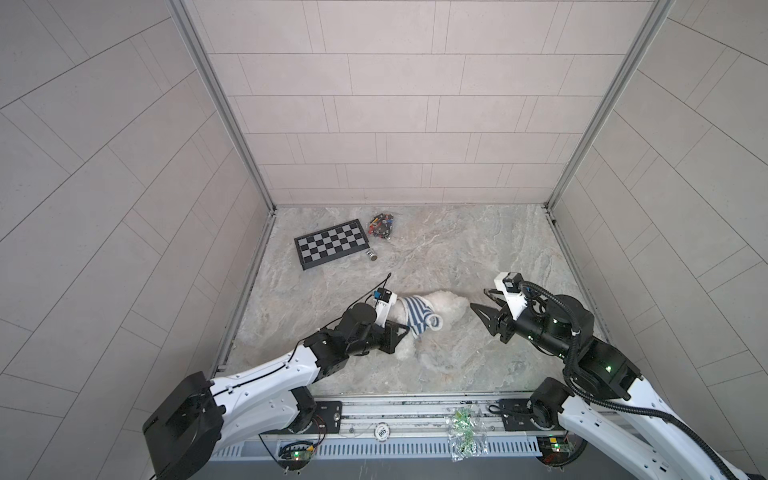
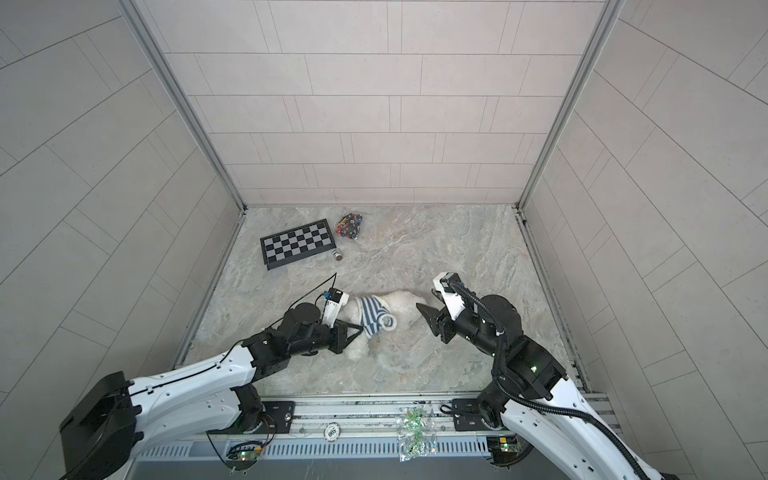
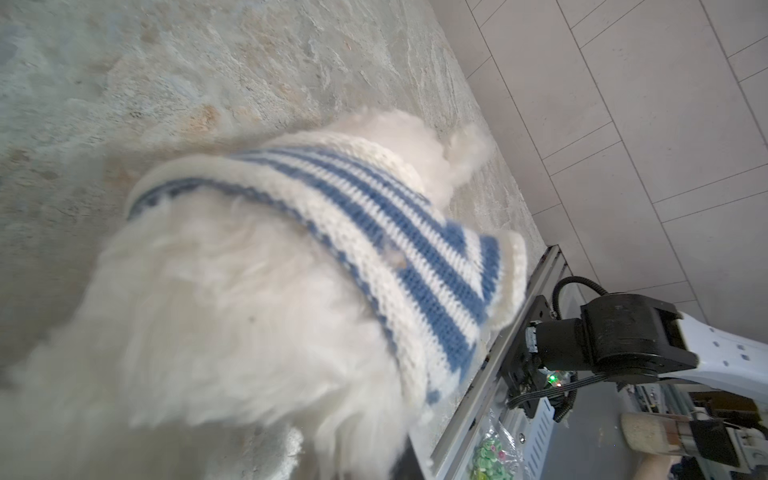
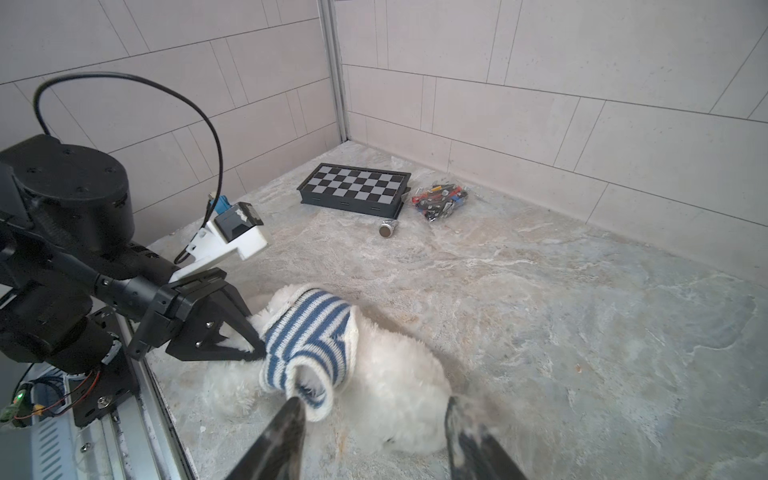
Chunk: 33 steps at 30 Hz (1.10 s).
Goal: Dress the teddy bear
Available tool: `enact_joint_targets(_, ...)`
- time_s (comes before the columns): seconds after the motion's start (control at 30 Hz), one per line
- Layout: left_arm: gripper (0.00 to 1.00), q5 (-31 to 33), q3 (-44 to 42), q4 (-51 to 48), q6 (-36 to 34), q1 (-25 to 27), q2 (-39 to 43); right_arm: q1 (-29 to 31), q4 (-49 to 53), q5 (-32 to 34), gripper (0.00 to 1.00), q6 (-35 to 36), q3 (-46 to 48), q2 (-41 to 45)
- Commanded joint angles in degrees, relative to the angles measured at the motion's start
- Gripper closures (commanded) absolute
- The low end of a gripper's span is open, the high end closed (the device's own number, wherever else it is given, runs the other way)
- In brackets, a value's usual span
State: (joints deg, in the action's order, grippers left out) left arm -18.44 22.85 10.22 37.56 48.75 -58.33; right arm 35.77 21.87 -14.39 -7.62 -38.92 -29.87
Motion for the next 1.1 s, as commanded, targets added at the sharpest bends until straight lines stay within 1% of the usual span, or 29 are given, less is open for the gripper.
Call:
enact_joint_targets(0.0, 1.0, -2.57, 0.17, 4.35, 2.12, -0.36, -0.03, 2.31, -0.89, -2.88, 0.53, -0.27, 1.24, -0.31)
enact_joint_targets(0.07, 1.0, -2.51, 0.07, 4.51, 2.08, -0.3, -0.11, 5.09, -1.96, -2.2, 0.65, -0.31, 2.22, -1.04)
enact_joint_targets(0.17, 1.0, -2.12, -0.33, 4.02, 1.61, -0.34, -0.19, 9.71, -3.52, 2.74, 0.77, 0.54, 3.06, -3.82)
enact_joint_targets(0.23, 1.0, -2.21, -0.85, 4.48, 1.5, -0.33, -0.21, 11.66, -4.81, 4.71, 0.83, 0.8, 3.06, -6.99)
enact_joint_targets(0.33, 1.0, -2.52, -1.74, 4.54, 0.83, -0.37, -0.3, 12.22, -8.25, 6.03, 0.87, -0.11, 3.1, -12.53)
enact_joint_targets(0.47, 1.0, -2.63, -3.23, 5.28, 0.65, -0.35, 0.3, 12.21, -11.05, 5.8, 0.93, -0.05, 1.96, -19.85)
enact_joint_targets(0.6, 1.0, -2.78, -3.86, 6.59, 0.83, -0.34, 0.34, 12.22, -13.81, 4.88, 0.97, 0.42, 1.79, -25.13)
enact_joint_targets(0.67, 1.0, -2.99, -3.87, 6.92, 0.9, -0.26, 0.1, 12.37, -14.51, 3.17, 0.98, 0.66, 1.52, -26.94)
enact_joint_targets(0.77, 1.0, -3.17, -3.95, 7.55, 1.04, -0.27, 0.05, 13.35, -14.48, 3.35, 0.98, 0.83, 1.54, -27.93)
enact_joint_targets(0.97, 1.0, -3.58, -3.25, 7.14, 0.38, -0.32, -0.29, 13.37, -15.79, 3.42, 0.97, 0.26, 2.18, -30.36)
enact_joint_targets(1.07, 1.0, -3.89, -3.16, 7.27, 0.19, -0.32, -0.71, 13.36, -17.21, 3.57, 0.93, 0.02, 2.17, -31.83)
